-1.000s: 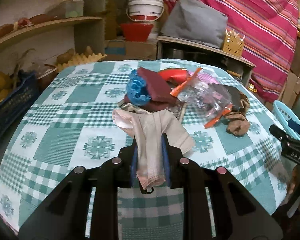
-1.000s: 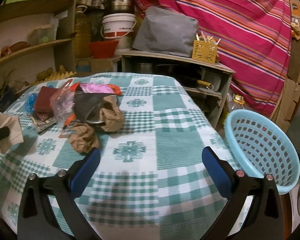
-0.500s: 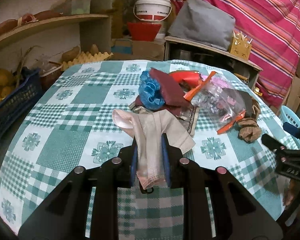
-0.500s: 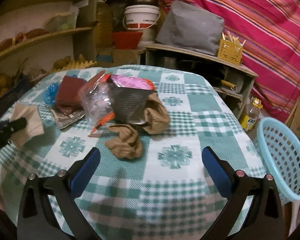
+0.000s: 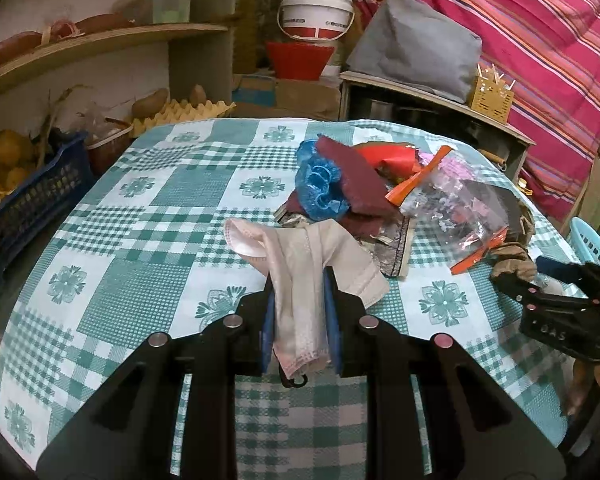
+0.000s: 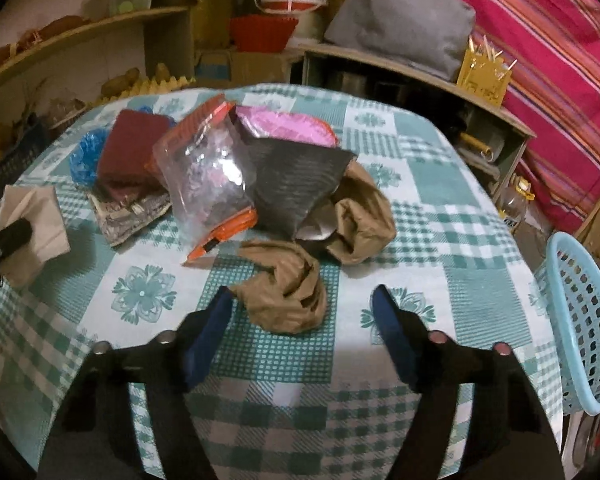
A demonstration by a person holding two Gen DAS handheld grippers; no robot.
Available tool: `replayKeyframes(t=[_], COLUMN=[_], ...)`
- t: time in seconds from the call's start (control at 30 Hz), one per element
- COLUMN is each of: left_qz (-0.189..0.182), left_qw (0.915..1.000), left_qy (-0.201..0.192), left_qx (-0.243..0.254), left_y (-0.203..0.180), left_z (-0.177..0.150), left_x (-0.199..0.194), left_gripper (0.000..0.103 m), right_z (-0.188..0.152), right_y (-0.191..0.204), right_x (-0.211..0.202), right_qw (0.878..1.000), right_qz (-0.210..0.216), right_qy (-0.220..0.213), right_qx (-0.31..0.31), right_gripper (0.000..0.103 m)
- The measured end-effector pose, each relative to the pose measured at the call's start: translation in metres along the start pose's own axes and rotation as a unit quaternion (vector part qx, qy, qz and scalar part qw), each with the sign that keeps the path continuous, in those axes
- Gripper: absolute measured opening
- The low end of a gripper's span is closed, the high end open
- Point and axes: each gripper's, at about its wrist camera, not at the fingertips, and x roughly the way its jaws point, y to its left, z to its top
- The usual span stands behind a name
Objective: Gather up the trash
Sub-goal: 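Lift the beige cloth with the left tool while the right tool grasps crumpled brown paper, then carry the cloth and brown paper with both tools over the blue basket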
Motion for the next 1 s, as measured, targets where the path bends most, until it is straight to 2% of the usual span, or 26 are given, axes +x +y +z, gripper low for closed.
replayKeyframes(t=[0.07, 0.27, 0.3, 0.4, 0.57, 0.73, 0.83, 1.0], left_qz=[-0.001, -0.002, -0.003, -0.003, -0.002, -0.001, -0.007, -0.017], left_qw=[1.0, 1.0, 1.0, 0.9999, 0.9999, 0.9996, 0.9993, 0.9981], left_qy=[0.0, 0.003, 0.002, -0.001, -0.002, -0.005, -0.015, -0.029], left_qx=[0.004, 0.008, 0.008, 0.01, 0.016, 0.028, 0.034, 0.051], left_y=[-0.002, -0.01, -0.01, -0.014, -0.023, -0.036, -0.046, -0.077], left_z=[0.0, 0.001, 0.001, 0.002, -0.002, -0.006, -0.006, 0.001], left_x=[0.0, -0.001, -0.001, -0.003, -0.004, -0.01, -0.019, -0.027], left_gripper=[0.02, 0.02, 0.02, 0.02, 0.02, 0.02, 0.02, 0.02], right_z=[-0.001, -0.009, -0.012, -0.022, -0.031, -0.037, -0.036, -0.03], right_y=[-0.001, -0.008, -0.01, -0.021, -0.036, -0.066, -0.086, -0.119], right_x=[0.004, 0.002, 0.0, -0.01, -0.024, -0.036, -0.046, -0.072], right_qw=[1.0, 0.999, 0.999, 0.998, 0.998, 0.998, 0.997, 0.994], right_qz=[0.011, 0.032, 0.037, 0.056, 0.054, 0.053, 0.06, 0.045], right_qy=[0.01, 0.007, 0.007, 0.004, -0.015, -0.031, -0.049, -0.097], right_qx=[0.002, 0.003, 0.005, 0.009, 0.001, 0.014, 0.026, 0.037], right_gripper=[0.045, 0.045, 0.039, 0.039, 0.039, 0.039, 0.039, 0.039])
